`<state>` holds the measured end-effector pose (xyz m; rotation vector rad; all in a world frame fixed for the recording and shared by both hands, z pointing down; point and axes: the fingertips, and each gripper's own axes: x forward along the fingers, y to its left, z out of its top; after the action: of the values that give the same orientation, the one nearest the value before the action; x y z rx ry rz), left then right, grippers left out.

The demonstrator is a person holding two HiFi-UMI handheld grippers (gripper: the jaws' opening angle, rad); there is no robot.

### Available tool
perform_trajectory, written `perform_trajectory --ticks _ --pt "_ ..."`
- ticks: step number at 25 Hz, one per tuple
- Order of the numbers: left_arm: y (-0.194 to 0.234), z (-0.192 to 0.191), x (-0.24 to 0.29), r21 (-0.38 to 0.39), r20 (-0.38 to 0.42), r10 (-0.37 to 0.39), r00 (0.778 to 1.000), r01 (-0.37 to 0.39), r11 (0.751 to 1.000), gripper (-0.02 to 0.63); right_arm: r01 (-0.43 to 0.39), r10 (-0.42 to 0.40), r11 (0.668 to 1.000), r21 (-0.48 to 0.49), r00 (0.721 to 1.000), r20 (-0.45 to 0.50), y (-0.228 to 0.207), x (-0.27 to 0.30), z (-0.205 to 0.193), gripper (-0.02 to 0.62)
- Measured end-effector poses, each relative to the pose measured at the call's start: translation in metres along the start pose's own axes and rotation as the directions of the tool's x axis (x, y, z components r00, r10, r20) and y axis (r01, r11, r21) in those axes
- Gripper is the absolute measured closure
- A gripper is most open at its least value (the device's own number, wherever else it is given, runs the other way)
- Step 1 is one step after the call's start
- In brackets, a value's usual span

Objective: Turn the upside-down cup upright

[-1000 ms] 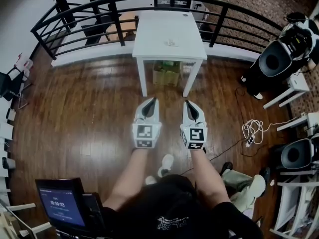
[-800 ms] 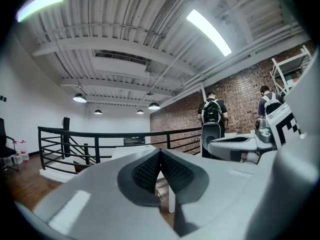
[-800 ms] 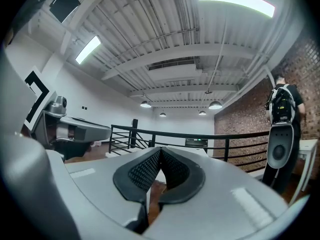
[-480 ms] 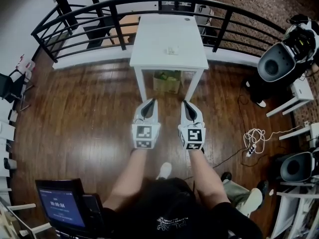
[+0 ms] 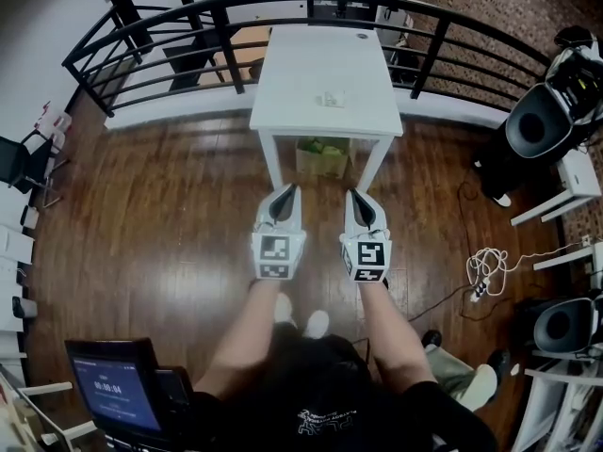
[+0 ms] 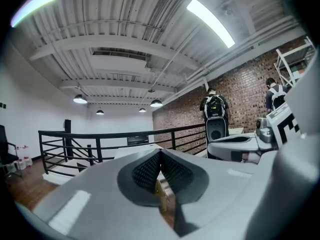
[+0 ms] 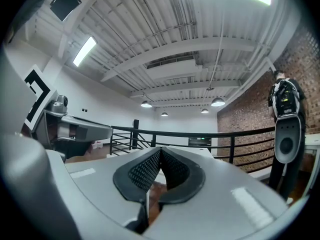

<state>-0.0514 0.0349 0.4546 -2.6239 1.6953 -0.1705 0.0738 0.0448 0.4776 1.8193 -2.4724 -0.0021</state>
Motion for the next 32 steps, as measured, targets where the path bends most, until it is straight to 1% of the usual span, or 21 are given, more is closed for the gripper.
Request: perform_trajectory --ticks 8,13,18,21,25,29,32 --pt "0.019 -0.014 0.045 -0.012 -0.007 -0.023 1.000 0.023 1.000 0.609 0.011 -0.011 1.000 -0.014 1.000 -0.019 -0.007 0.042 -0.010 0.581" --pt "0.063 -0.021 0.112 -0.034 -0.015 -0.046 0.999 0.046 0.998 0.609 0.039 -0.039 0.999 -0.025 0.999 -0.034 -0.019 0.113 -0.009 0.581" --pt "0.088 -0.025 0.169 -0.036 -0.027 -0.098 0.995 0.097 0.995 0.609 0.081 -0.082 0.996 -0.028 0.995 -0.048 -0.033 0.169 -0.003 0.581" --pt "0.100 -0.028 0.198 -0.033 -0.039 -0.117 0.992 0.115 0.993 0.609 0.097 -0.099 0.995 -0.030 0.993 -0.064 -0.041 0.197 -0.003 0.581" --pt "0.110 -0.034 0.226 -0.054 -0.050 -0.127 0.991 0.124 0.991 0.609 0.095 -0.098 0.995 -0.035 0.991 -0.091 -0.049 0.226 -0.009 0.581" --pt "0.112 -0.040 0.254 -0.076 -0.055 -0.127 0.990 0.123 0.990 0.609 0.086 -0.087 0.996 -0.013 0.989 -0.120 -0.069 0.251 -0.025 0.581" --pt "0.113 -0.044 0.278 -0.073 -0.062 -0.119 0.991 0.115 0.991 0.609 0.071 -0.070 0.998 -0.003 0.988 -0.136 -0.087 0.270 -0.040 0.581"
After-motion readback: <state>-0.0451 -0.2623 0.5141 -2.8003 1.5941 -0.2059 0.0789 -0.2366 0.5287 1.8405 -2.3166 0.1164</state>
